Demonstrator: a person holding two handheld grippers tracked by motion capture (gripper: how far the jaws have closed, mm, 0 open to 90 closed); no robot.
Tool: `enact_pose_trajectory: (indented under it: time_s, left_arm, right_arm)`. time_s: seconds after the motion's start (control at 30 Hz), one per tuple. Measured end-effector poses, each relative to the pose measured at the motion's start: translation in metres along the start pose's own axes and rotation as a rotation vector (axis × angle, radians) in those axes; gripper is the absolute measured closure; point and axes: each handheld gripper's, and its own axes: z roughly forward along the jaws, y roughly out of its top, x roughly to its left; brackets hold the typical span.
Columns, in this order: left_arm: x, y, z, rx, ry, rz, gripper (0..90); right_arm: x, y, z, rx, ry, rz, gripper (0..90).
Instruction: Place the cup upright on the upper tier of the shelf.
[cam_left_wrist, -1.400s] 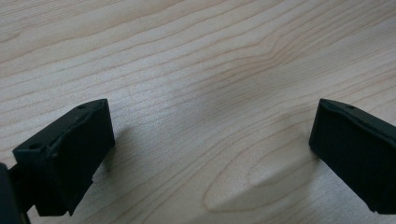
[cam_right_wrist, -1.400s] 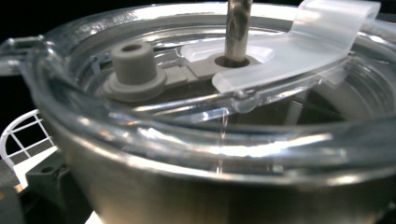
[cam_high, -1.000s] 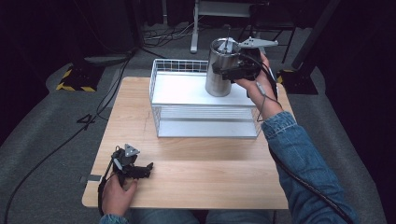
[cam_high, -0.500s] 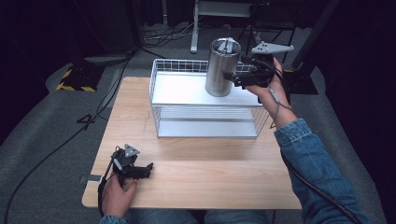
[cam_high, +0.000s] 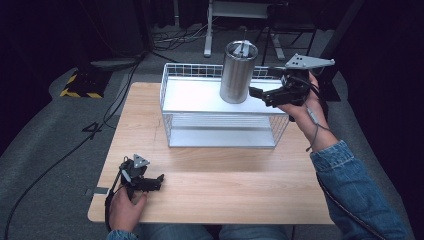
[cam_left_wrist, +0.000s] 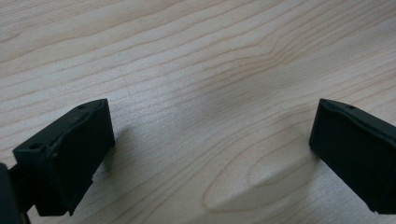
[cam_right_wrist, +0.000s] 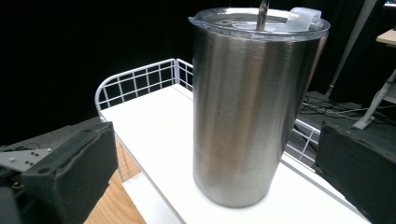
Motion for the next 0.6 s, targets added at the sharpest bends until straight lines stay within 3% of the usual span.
enact_pose_trajectory:
  time_s: [0.3, 0.6]
  left_arm:
    - [0.0, 0.0, 0.0, 0.0, 0.0, 0.0, 0.5]
    - [0.0, 0.0, 0.0, 0.001, 0.0, 0.002, 0.4]
  right_arm:
    - [0.0, -0.01, -0.025, 0.009, 0.075, 0.005, 0.0]
    - [0.0, -0.024, -0.044, 0.032, 0.07, -0.001, 0.0]
